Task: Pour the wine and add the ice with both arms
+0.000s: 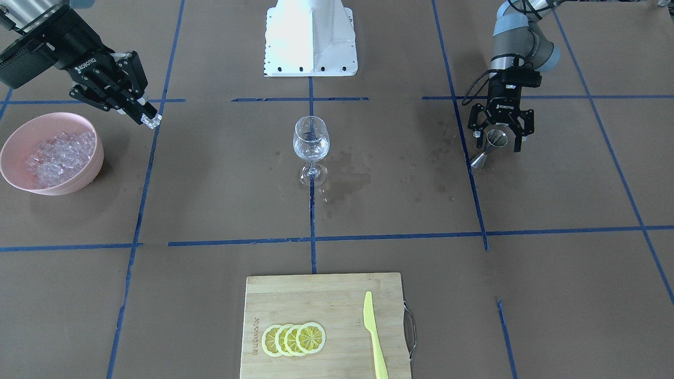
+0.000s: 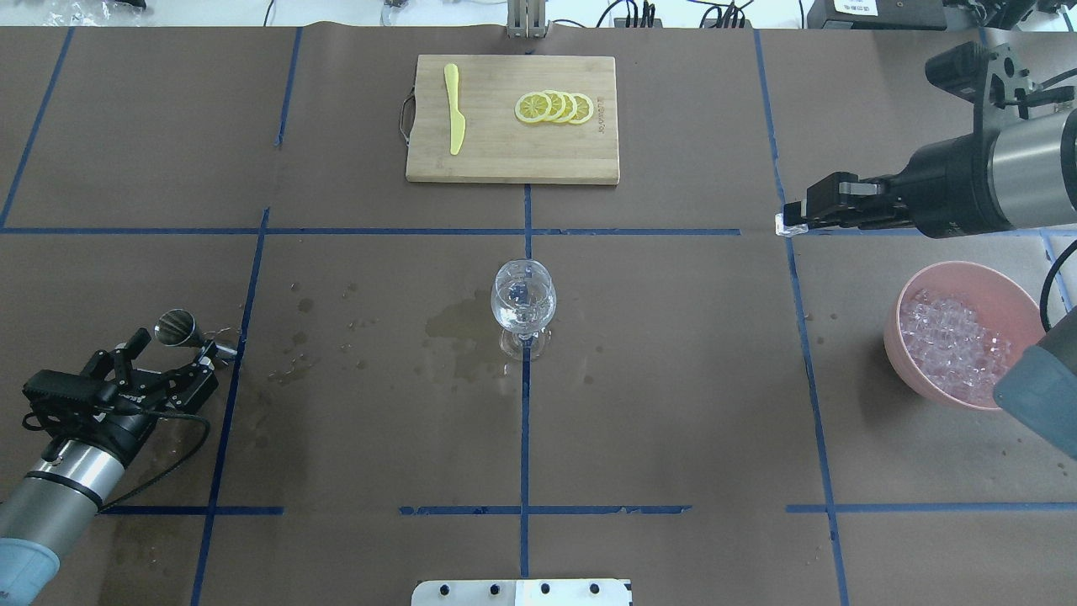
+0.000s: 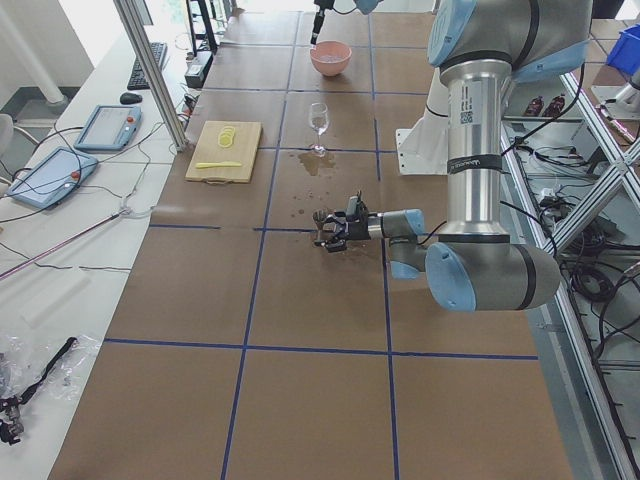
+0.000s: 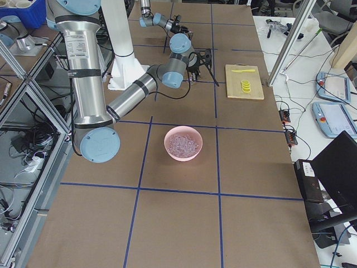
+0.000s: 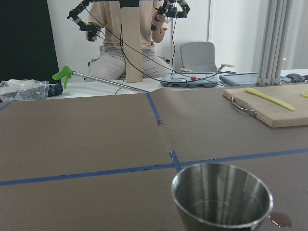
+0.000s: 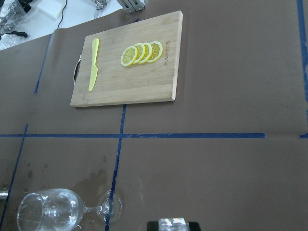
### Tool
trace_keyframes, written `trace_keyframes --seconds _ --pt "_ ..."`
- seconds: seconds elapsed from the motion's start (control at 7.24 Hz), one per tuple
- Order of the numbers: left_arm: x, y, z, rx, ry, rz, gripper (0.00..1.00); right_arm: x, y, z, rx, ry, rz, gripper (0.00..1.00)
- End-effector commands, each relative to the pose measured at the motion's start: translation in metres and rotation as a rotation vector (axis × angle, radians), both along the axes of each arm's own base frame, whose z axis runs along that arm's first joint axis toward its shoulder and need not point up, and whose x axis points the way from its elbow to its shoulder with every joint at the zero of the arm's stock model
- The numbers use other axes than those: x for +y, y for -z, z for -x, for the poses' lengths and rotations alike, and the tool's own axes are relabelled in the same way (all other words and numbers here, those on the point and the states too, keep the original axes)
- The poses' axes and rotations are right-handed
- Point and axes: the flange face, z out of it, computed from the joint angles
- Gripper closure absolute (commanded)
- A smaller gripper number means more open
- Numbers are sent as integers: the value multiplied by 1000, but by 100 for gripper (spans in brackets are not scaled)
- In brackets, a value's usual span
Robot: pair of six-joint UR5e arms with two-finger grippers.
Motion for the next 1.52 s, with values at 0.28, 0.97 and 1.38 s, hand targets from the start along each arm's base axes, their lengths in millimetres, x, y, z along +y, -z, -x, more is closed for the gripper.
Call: trace_keyframes --seconds 0.28,0.97,1.38 --pt "12 25 5 32 -167 48 0 0 0 2 2 -1 1 100" --pt "49 16 54 -32 -520 215 0 -8 37 27 2 25 -3 100" --pt "49 62 71 -6 -630 372 0 5 109 95 12 63 37 100"
